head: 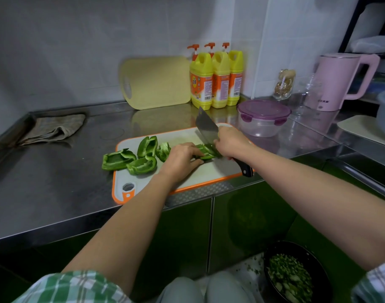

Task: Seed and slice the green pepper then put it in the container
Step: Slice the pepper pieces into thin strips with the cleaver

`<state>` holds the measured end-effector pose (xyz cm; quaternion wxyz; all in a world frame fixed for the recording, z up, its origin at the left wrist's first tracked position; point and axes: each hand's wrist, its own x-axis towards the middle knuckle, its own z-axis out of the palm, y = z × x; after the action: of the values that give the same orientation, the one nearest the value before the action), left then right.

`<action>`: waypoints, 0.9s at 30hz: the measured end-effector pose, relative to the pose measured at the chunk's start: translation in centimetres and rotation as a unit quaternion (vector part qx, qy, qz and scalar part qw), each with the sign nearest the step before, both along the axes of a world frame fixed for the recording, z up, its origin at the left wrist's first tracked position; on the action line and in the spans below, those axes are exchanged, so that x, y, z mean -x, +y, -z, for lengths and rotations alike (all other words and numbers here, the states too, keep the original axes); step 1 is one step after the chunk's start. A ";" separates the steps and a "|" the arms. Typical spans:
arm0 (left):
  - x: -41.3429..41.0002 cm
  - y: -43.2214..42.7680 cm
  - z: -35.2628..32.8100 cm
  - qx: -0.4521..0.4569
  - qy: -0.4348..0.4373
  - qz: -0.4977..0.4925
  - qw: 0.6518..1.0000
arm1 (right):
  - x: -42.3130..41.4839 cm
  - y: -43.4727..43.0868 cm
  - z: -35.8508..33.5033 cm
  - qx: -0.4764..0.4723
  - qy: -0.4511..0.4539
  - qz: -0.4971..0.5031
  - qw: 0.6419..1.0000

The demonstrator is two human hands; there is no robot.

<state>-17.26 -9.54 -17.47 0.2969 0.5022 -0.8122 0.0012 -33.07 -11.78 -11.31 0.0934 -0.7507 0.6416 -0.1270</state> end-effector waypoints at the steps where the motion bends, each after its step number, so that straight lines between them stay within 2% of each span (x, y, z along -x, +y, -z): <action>1: 0.0 0.0 0.0 -0.001 0.003 -0.004 1.000 | 0.5 0.0 -0.4 -0.009 -0.004 -0.004 1.000; 9: 0.0 0.2 0.2 0.005 0.007 0.000 1.000 | 1.1 1.1 -1.6 -0.103 0.066 -0.038 0.992; 27: 0.1 0.3 0.5 -0.009 0.027 -0.008 1.000 | 1.4 1.6 -1.7 -0.093 0.037 -0.045 0.994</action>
<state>-17.38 -9.25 -17.98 0.3143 0.5113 -0.7997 -0.0178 -34.46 -10.15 -9.62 0.1450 -0.7708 0.6194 -0.0345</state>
